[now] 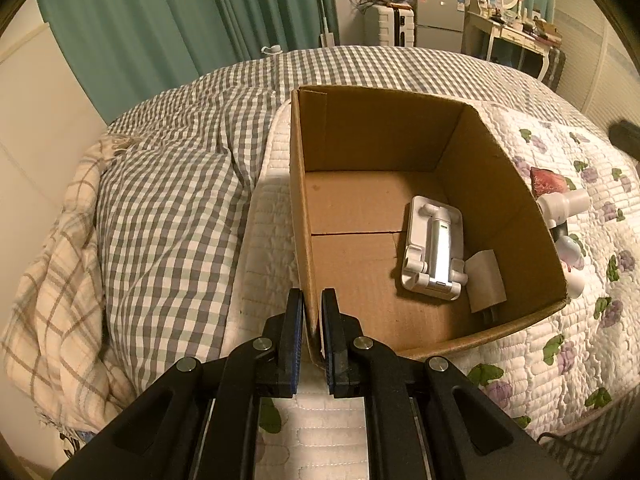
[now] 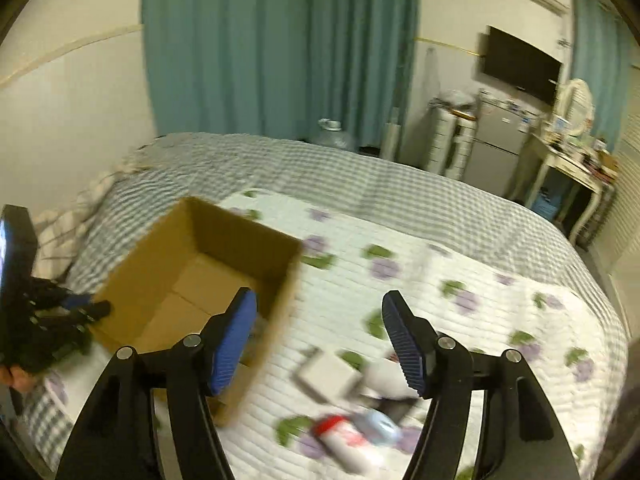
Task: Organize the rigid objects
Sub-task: 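Grasp the white-and-red pill bottle with the right gripper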
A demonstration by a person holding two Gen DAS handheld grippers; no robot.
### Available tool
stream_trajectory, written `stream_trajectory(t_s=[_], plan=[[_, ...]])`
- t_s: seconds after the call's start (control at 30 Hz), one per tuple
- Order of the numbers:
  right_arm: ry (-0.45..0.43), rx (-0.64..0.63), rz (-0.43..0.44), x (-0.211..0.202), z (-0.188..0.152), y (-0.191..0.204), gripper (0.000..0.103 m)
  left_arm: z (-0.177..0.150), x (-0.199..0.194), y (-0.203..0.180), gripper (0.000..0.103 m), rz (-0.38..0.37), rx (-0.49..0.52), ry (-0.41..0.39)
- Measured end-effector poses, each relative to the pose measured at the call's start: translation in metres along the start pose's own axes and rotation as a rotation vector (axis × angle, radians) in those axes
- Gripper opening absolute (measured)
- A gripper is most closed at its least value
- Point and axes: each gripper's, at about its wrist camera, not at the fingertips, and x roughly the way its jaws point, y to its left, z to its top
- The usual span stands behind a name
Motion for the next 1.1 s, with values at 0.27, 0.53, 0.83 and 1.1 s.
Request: stream_trajectory(t_s=[0.27,0.53,0.83,1.1], plan=[[0.133,0.082,-0.069,0.016,-0.066,-0.055,0.068,0.001,0.000,-0.001,0.008,0.020,0.001,0.006],[0.291,0.071,-0.003,0.058,-0.131,-0.050,0.068,0.001,0.001,-0.003,0.008,0.035,0.006,0.009],[0.394,0.037,0.027,0.086,-0.158,-0.031,0.068,0.001,0.001,-0.001,0.008,0.033,-0.001,0.009],[0.380,-0.027,0.022,0.067,-0.164,0.004,0.068,0.000,0.002,-0.001,0.008,0.030,0.000,0.007]])
